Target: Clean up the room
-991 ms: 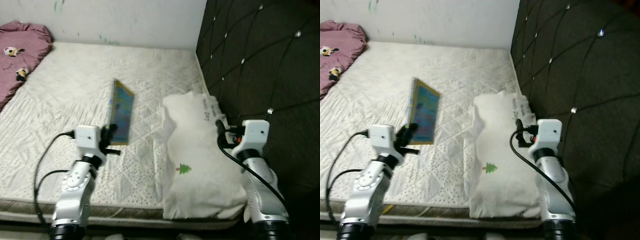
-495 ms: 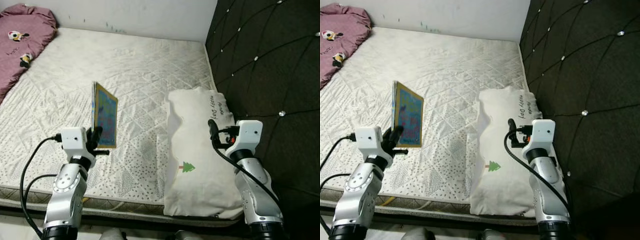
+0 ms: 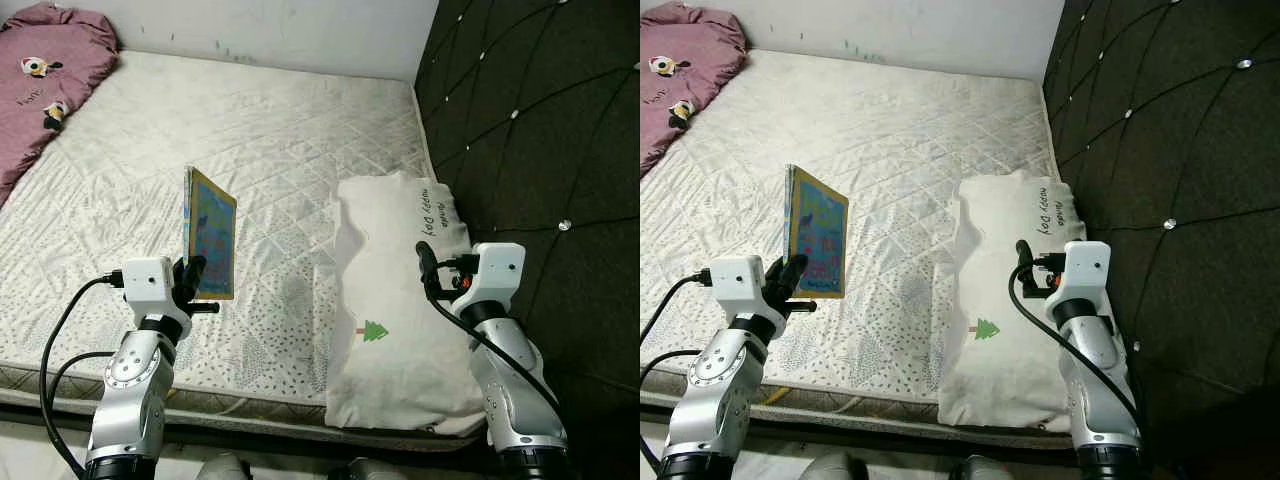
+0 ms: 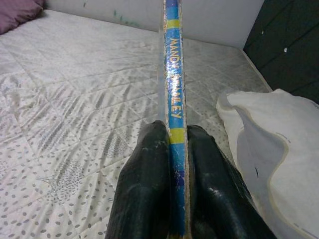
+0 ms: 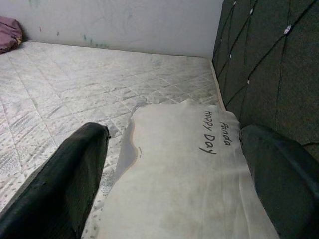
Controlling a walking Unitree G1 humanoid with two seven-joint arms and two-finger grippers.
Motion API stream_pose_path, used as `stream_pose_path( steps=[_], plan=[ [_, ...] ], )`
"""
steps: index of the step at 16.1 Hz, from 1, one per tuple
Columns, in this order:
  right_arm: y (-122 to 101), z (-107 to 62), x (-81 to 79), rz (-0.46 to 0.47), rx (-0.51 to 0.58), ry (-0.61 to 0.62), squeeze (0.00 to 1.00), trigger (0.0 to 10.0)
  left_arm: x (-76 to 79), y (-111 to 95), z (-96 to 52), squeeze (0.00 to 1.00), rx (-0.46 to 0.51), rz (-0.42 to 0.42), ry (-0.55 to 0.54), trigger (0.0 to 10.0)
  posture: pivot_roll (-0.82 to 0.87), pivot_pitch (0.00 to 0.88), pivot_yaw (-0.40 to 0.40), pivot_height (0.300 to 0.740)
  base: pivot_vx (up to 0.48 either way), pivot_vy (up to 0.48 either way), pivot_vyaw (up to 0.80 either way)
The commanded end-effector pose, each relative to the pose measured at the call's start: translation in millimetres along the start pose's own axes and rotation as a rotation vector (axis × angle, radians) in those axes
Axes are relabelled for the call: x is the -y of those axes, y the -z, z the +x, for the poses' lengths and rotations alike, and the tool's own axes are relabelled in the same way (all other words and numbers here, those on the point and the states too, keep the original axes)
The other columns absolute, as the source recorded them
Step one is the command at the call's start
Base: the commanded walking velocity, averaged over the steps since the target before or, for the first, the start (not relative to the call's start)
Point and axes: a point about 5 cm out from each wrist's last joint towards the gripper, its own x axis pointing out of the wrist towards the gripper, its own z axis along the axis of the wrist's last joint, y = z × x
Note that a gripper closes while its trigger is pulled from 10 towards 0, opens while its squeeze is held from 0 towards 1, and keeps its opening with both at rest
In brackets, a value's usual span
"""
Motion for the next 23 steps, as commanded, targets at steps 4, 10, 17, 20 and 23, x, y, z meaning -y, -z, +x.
stream_pose_path(
  steps=[4,10,17,20,23],
  plan=[
    [-3.5,-0.1,0.4,-0.002,0.009,-0.011,0.00,10.0,3.2,-11.1,3.0,0.00,0.045,0.004,0.016,10.0,-0.02,0.076,-0.062,0.700,0.000,0.000,0.00],
    [-3.8,0.2,-0.2,-0.003,0.008,-0.017,0.00,10.0,3.2,-11.5,3.5,0.00,0.047,0.009,0.011,10.0,-0.02,0.075,-0.065,0.627,0.000,0.000,0.00],
    [-2.7,0.9,-0.5,-0.006,-0.004,-0.026,0.00,10.0,2.9,-12.4,4.4,0.00,0.043,0.001,-0.002,10.0,-0.02,0.087,-0.071,0.627,0.000,0.000,0.00],
    [-2.6,1.5,-1.3,-0.013,-0.010,-0.037,0.00,10.0,2.3,-11.8,2.9,0.00,0.039,-0.006,-0.003,10.0,-0.02,0.090,-0.076,0.627,0.000,0.000,0.00],
    [-2.5,1.7,-1.2,-0.017,-0.012,-0.041,0.00,10.0,3.6,-12.9,1.9,0.00,0.049,-0.016,0.018,10.0,-0.02,0.092,-0.077,0.627,0.000,0.000,0.00]
  ],
)
